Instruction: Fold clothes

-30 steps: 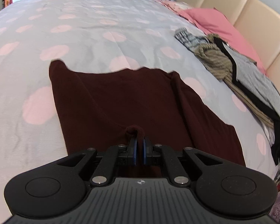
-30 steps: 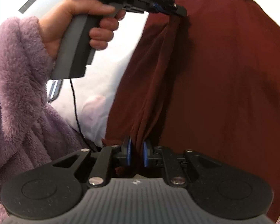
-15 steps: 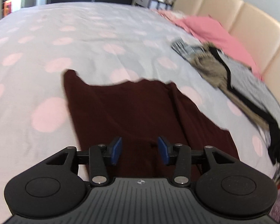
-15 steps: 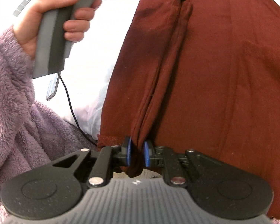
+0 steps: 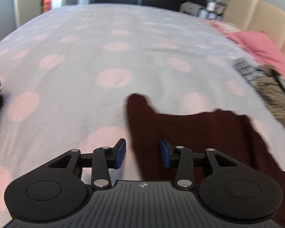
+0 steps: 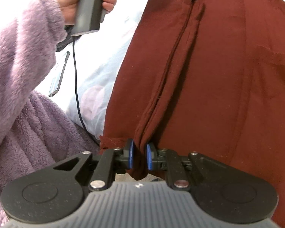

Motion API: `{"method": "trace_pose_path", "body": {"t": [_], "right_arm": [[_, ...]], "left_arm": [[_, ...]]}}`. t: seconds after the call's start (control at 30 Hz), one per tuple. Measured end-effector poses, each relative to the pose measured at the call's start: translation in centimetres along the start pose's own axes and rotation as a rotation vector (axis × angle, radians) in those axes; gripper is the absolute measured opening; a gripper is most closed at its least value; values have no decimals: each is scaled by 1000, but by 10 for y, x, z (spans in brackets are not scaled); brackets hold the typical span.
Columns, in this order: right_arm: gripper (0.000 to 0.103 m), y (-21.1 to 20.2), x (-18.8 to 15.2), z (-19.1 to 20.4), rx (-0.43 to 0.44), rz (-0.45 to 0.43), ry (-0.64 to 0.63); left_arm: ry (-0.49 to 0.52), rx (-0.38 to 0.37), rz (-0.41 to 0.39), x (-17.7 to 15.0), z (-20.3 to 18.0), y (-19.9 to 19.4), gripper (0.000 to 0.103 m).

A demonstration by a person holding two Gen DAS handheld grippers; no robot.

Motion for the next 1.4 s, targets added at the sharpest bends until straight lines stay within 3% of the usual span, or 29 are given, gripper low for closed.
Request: {"method": "trace_pose_path", "body": {"t": [0.37, 0.53, 0.7, 0.87, 1.0, 1.13, 1.27, 1.4], "right_arm": [[17, 11, 1, 4, 26, 15, 12], [17, 15, -4, 10, 44, 14, 46], [34, 13, -14, 4, 73, 9, 65], [32, 16, -28, 1, 53, 47, 80], [32, 12, -35, 4, -12, 45, 61], [33, -24, -24, -10, -78, -6, 26], [33, -38, -18, 3, -119, -86, -53], [33, -45, -13, 22, -112, -143, -158]], "left_arm": [[-109, -21, -56, 20, 28, 9, 39], [-104, -20, -91, 24, 20, -19, 39], [-61, -12, -92, 8, 10, -64, 39], [10, -62, 26, -40, -9, -104, 39], [133, -168, 109, -95, -38, -142, 37], [273, -209, 141, -148, -57, -178, 33], [385, -251, 170, -190, -67, -196, 33], [560, -251, 212, -225, -74, -197, 32]]}}
Point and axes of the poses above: each gripper's, at about its wrist camera, not at the fingertips, and y roughly the way its jaws point, z to its left, x to its top, the point moved 7 cm from there along y, roughly the way its jaws point, and after that the axes turned 9 degrees about -x, right-handed, at the moved point
